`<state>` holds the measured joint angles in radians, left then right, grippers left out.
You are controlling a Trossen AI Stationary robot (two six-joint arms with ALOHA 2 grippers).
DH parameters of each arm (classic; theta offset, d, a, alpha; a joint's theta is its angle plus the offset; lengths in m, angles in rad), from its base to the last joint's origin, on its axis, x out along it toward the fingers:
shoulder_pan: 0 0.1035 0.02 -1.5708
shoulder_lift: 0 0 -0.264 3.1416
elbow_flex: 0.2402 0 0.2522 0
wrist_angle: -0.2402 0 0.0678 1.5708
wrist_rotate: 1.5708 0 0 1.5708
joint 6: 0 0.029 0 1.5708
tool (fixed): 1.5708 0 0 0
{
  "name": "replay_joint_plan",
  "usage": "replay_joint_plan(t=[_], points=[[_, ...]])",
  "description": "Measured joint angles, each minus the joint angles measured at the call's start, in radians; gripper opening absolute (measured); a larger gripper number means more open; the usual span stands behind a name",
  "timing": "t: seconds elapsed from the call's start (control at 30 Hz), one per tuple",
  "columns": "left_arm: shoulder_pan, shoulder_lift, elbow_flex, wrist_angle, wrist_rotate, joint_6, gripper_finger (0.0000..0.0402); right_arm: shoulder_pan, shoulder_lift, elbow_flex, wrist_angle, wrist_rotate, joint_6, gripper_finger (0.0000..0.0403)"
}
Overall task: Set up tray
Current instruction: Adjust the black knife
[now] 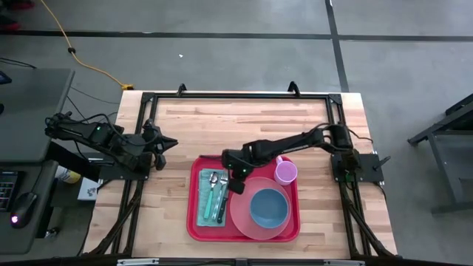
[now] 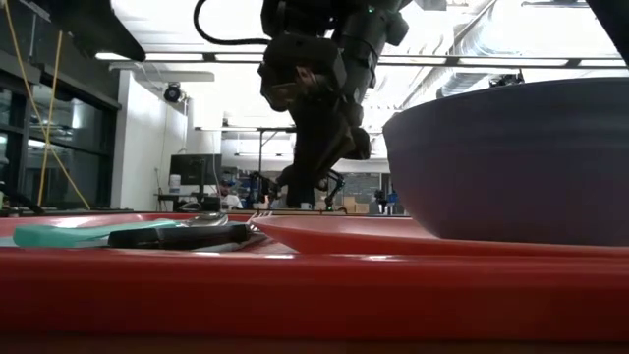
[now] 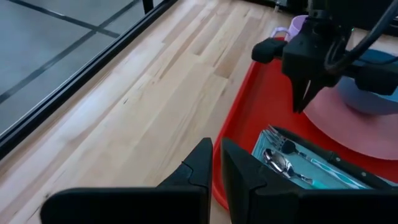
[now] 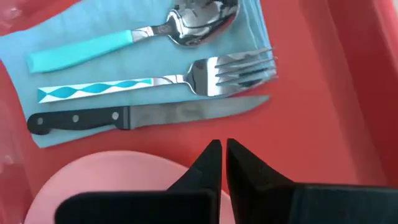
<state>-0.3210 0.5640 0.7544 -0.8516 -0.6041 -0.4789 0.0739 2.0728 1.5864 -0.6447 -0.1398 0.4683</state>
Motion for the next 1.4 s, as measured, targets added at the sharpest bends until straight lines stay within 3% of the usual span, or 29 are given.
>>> replay_joint_plan(t=[1.4], points=[[0.0,0.0,0.0,0.042,0.013,0.027,0.006,-0.021,0.09,0.0,0.077,-0.026,-0.076,0.0]])
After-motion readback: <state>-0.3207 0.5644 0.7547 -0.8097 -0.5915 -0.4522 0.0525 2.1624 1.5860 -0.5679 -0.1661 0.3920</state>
